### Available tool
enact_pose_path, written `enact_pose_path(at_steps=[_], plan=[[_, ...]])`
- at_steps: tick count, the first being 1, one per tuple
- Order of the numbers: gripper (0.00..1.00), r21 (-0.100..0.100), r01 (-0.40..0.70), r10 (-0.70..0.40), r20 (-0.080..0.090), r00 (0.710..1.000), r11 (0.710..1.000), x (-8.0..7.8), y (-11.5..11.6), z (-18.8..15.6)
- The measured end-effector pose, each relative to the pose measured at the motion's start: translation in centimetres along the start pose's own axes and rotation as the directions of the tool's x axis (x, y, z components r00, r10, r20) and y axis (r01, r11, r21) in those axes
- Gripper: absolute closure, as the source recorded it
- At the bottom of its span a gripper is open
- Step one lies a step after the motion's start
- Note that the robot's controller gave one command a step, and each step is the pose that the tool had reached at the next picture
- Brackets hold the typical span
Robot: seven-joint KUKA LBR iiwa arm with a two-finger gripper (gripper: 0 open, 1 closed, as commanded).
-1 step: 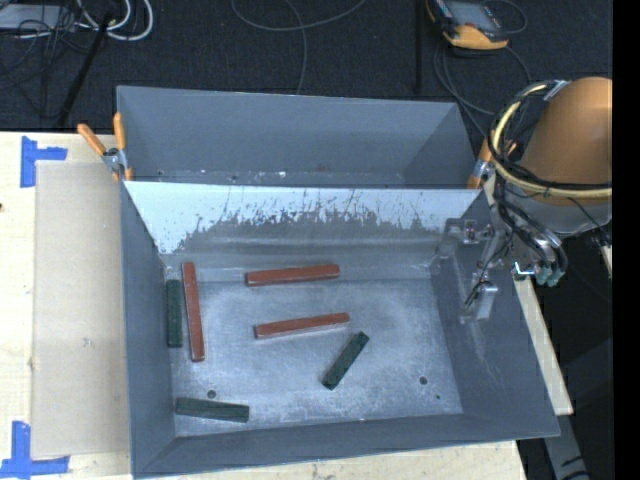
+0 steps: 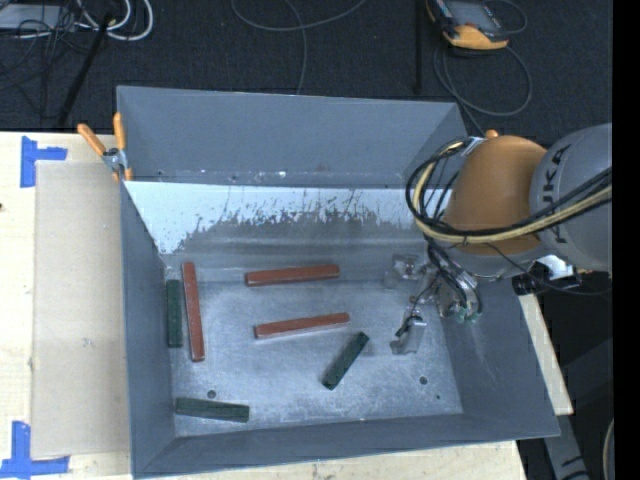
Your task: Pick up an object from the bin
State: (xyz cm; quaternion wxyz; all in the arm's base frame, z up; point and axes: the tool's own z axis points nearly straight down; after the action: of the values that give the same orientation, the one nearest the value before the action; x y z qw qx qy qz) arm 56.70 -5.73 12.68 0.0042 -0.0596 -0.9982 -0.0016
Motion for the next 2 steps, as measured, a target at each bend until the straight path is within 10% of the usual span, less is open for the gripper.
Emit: enact_pose_path(at_steps=[1, 2], plan=[[0.00, 0.001, 0.018, -0.018, -0.001, 1.000, 1.000, 3.95, 4.03, 6.18], [1.00, 0.003, 0.018, -0.018, 0.007, 1.000, 1.000, 3.63, 3.83, 5.79]])
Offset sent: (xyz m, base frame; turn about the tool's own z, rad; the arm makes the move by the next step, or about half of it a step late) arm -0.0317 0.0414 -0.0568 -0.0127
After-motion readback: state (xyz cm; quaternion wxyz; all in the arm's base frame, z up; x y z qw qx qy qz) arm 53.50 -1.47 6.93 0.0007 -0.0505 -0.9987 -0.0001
